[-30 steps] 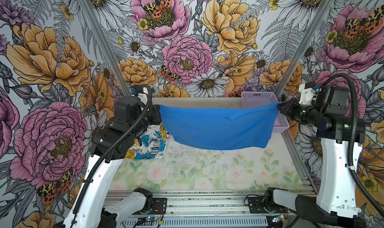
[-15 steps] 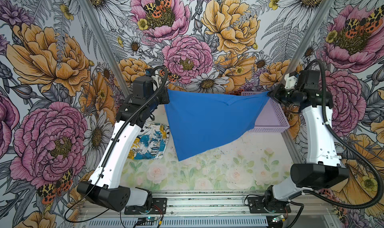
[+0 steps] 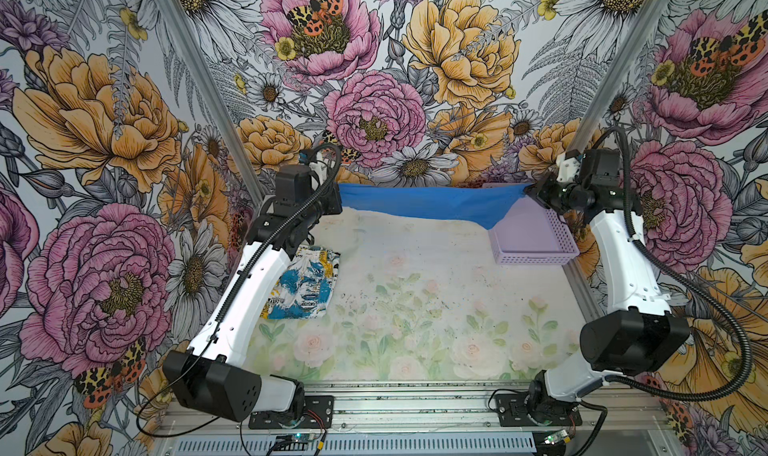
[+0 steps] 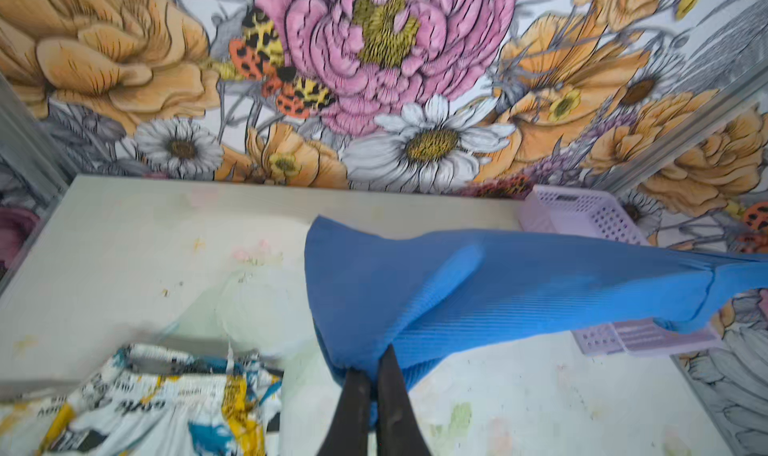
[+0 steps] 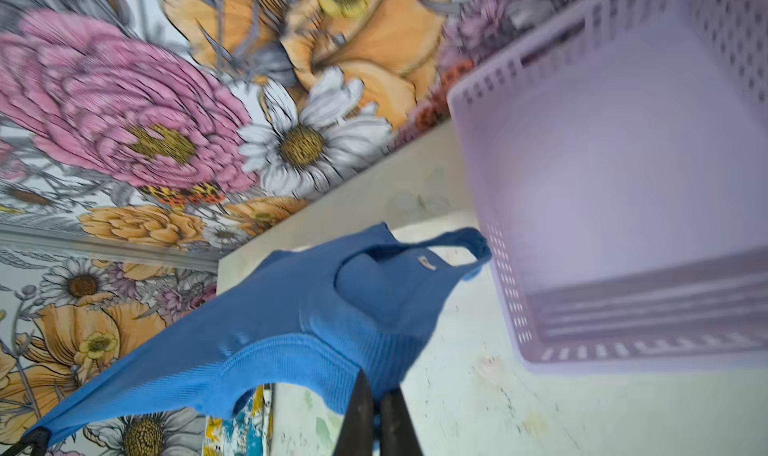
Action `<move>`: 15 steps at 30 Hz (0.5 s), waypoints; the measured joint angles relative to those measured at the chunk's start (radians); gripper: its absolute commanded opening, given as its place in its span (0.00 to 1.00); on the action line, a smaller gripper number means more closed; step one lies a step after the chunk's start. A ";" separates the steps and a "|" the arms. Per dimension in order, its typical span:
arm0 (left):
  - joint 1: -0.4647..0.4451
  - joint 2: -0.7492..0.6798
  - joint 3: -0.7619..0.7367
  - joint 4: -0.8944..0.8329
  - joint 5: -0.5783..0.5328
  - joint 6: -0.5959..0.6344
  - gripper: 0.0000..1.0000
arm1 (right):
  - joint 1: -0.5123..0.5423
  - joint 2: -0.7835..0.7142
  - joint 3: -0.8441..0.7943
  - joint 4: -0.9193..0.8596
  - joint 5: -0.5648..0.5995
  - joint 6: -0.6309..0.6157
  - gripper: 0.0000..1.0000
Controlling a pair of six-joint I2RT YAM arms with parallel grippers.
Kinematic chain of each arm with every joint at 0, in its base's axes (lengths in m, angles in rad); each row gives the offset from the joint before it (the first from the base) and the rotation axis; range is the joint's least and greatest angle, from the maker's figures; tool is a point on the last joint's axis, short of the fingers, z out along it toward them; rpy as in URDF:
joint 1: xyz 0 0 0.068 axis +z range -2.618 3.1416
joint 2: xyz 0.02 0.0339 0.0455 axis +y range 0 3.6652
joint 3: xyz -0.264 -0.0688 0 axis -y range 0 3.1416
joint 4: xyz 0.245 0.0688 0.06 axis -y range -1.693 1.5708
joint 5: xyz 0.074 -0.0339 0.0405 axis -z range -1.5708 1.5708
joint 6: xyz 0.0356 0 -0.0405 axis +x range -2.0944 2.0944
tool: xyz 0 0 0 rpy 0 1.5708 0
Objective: Fold and stack the mixed laundry pile
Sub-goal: 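Swing the raised T-shirt away from the robot and lay it flat with both grippers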
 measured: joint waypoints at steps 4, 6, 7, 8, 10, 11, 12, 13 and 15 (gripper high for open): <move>-0.025 -0.127 -0.284 0.014 -0.002 -0.050 0.00 | 0.000 -0.113 -0.352 0.037 -0.017 0.000 0.00; -0.050 -0.184 -0.394 0.005 -0.004 -0.087 0.00 | 0.000 -0.161 -0.492 0.047 -0.023 0.000 0.00; -0.065 -0.215 -0.444 -0.002 -0.004 -0.111 0.00 | 0.000 -0.186 -0.554 0.050 -0.024 0.000 0.00; -0.082 -0.243 -0.482 -0.013 -0.005 -0.135 0.00 | 0.000 -0.209 -0.605 0.051 -0.026 0.002 0.00; -0.111 -0.291 -0.532 -0.031 -0.010 -0.185 0.00 | -0.002 -0.254 -0.681 0.053 -0.026 0.006 0.00; -0.127 -0.315 -0.549 -0.042 -0.015 -0.212 0.00 | -0.005 -0.275 -0.710 0.054 -0.026 0.009 0.00; -0.142 -0.332 -0.558 -0.051 -0.021 -0.233 0.00 | -0.006 -0.293 -0.731 0.055 -0.026 0.013 0.00; -0.160 -0.351 -0.568 -0.061 -0.030 -0.261 0.00 | -0.006 -0.311 -0.752 0.059 -0.026 0.019 0.00; -0.204 -0.381 -0.583 -0.084 -0.048 -0.319 0.00 | -0.006 -0.336 -0.780 0.061 -0.026 0.027 0.00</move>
